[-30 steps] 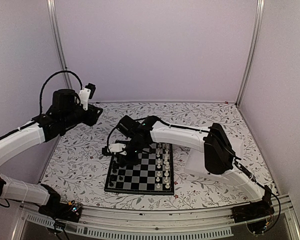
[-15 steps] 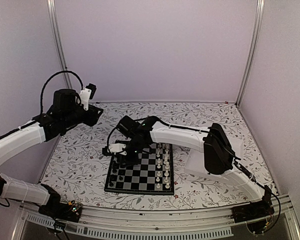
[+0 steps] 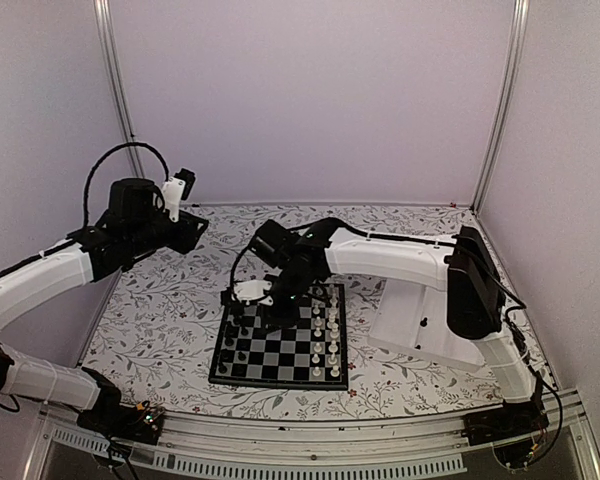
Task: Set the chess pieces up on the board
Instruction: Pick up the chess piece from the storage box.
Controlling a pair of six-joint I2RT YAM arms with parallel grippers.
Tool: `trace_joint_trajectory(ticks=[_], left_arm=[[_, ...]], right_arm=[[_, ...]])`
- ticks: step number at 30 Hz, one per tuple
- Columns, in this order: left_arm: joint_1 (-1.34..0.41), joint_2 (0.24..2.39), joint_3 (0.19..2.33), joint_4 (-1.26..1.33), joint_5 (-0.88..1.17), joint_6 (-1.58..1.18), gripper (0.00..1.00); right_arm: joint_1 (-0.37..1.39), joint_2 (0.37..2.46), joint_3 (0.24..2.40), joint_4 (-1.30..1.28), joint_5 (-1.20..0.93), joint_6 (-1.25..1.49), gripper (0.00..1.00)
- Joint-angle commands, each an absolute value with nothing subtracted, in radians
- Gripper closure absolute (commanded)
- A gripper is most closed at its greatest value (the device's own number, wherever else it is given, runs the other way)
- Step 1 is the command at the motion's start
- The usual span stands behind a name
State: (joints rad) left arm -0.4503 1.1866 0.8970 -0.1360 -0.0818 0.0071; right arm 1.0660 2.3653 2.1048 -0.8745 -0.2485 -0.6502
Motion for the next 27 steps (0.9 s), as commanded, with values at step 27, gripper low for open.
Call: trace_joint_trajectory(ticks=[27], left_arm=[[-0.54,1.377,0.999,-0.208,0.192,-0.014,0.58]], right_arm=[[0.34,1.449,0.866,-0.691,-0.179,-0.618,0.56]])
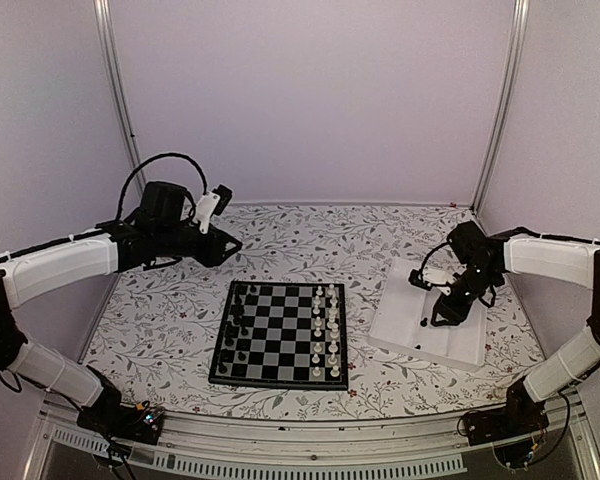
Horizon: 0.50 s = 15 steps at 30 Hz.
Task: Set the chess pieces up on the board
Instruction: Pick up the chess piece from the storage box.
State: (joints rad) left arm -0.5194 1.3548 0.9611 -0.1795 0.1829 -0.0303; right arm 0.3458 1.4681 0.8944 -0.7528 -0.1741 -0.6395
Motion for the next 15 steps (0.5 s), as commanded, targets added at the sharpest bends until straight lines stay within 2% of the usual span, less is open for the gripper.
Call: trace_joint_trajectory(ticks=[1,10,15], left_arm=[[-0.542,1.378,1.0,-0.208,0.19,-0.012,0.58],[-0.551,1.389,0.999,-0.211,0.185,-0.005,0.58],[-0.555,1.399,1.003,-0.218,0.18,-0.002,0.58]], right_arm=[[0.339,1.454,0.862,-0.685,-0.182,-0.617,0.56],[0.34,1.552,0.901,-0.63,-0.245,-0.617,0.56],[0.339,1.605,0.921,-0.623,-0.265,-0.627,0.63]])
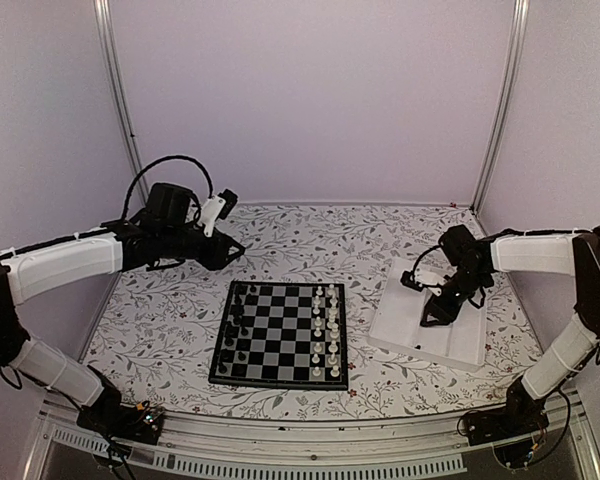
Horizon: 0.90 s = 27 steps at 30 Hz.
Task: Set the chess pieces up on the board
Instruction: Pick up the chess piece from the storage box, then place the chess piece on the chessboard.
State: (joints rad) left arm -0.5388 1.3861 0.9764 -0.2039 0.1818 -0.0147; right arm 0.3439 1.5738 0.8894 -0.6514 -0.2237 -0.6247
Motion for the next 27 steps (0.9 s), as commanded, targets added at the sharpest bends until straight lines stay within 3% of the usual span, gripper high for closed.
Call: trace_joint_trajectory(ticks=[1,4,10,19,27], left_arm=[[-0.555,1.399,1.003,-0.219,0.18,-0.002,0.58],[-0.555,1.405,1.007,-0.223,0.179,-0.002,0.58],[-0.557,1.408,1.009,-0.227,0.176,-0.002,0.58],[-0.558,1.392,1.017,-0.234,0.184,-0.002,0.58],[-0.557,1.373,1.012,-0.24,0.105,-0.002,0.58]], right_arm=[[0.34,1.609,0.924,-0.623,-0.271,-0.628,0.65],[0.34,1.625,0.929,-0.621,-0.284,-0.629,0.72],[0.34,1.642,0.944,-0.657,-0.285,-0.632,0.93],[0.363,1.501,1.085,-0.813,-0.281,-0.627,0.96],[0.562,1.671,1.395,-0.903,-0.339,-0.642,0.96]])
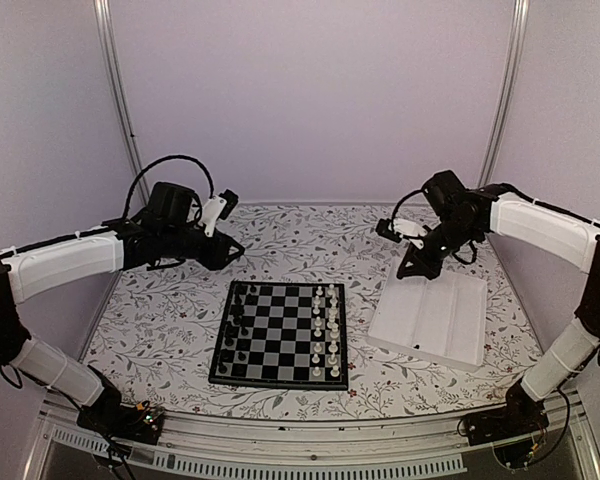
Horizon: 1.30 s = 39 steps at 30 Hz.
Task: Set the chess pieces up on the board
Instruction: Place the chess piece on the chessboard.
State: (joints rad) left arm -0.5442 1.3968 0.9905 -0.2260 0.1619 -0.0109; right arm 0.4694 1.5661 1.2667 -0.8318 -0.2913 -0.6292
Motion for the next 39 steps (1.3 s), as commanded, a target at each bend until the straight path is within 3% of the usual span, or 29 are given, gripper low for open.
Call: trace_joint_trajectory(ticks=[1,14,19,26,39], left_arm=[[-0.557,1.369,1.012,-0.241,0.085,-0.002,0.58],[-0.48,1.271,0.971,-0.183,0.019,-0.044,0.58],[-0.465,1.265,0.979,-0.197,0.013,-0.039,0.57],[-0.439,1.255,0.981,-0.196,0.033,-0.044,0.57],[-0.428,1.265,0.982,-0.2,0.047,-0.047,0.57]], right_arm=[[0.591,1.7,1.448,-0.917,-0.35,-0.643,0.96],[0.913,2.209,2.128,-1.047,-0.38,-0.638,0.96],[0.962,2.364,2.289,-0.994,-0.405,-0.592,0.95],[0.999,2.497,2.367,-0.973,-0.404,-0.575,0.96],[1.006,2.549,2.381,-0.876,-0.393,-0.571,0.94]])
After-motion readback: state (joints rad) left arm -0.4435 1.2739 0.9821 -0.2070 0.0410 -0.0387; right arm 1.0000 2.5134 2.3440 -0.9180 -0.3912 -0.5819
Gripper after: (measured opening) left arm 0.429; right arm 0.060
